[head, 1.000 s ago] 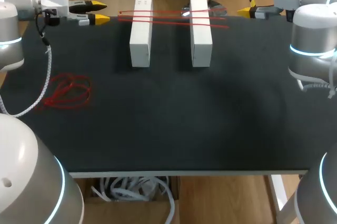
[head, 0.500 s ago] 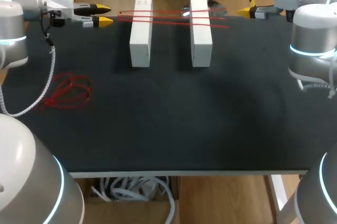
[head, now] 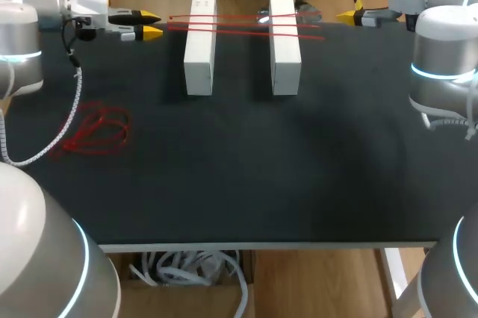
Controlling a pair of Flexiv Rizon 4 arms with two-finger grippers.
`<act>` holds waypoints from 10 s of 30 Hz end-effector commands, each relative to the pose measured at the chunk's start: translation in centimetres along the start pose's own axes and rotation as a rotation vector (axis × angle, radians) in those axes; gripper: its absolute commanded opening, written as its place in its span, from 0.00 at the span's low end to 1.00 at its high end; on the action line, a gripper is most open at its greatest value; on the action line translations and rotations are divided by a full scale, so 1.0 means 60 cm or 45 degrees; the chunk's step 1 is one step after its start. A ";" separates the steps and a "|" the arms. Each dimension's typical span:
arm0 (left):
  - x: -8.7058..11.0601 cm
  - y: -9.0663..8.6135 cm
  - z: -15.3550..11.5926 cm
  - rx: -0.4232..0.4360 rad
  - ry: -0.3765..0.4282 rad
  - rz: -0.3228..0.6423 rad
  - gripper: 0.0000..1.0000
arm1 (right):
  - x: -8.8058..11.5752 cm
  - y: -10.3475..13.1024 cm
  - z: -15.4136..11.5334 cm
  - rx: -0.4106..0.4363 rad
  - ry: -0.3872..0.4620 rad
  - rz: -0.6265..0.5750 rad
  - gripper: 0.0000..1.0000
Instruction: Grab the tape and strap the tape.
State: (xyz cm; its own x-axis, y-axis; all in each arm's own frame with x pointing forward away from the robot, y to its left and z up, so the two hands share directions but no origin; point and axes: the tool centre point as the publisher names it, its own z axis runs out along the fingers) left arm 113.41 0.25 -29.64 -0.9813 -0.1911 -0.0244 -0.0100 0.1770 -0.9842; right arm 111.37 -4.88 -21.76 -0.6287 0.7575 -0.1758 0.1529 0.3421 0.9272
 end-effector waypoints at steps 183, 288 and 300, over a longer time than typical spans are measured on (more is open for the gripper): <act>0.167 -0.223 0.010 0.292 -0.061 -0.197 0.00 | -0.001 0.000 -0.001 0.002 0.003 0.000 1.00; 0.285 -0.321 -0.003 0.775 0.115 -0.171 0.00 | 0.015 0.016 -0.063 -0.210 -0.019 0.515 1.00; 0.285 -0.321 -0.003 0.775 0.115 -0.171 0.00 | 0.068 0.028 -0.152 -0.371 -0.118 0.791 1.00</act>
State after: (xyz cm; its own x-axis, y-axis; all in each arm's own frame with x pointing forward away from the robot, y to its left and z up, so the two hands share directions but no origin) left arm 96.83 -6.21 -11.00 -0.9916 -0.0852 0.0969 -0.0514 -0.4279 -0.9024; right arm 105.00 -6.00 -18.19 -0.4664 0.8096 0.3564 0.3584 -0.1954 0.9129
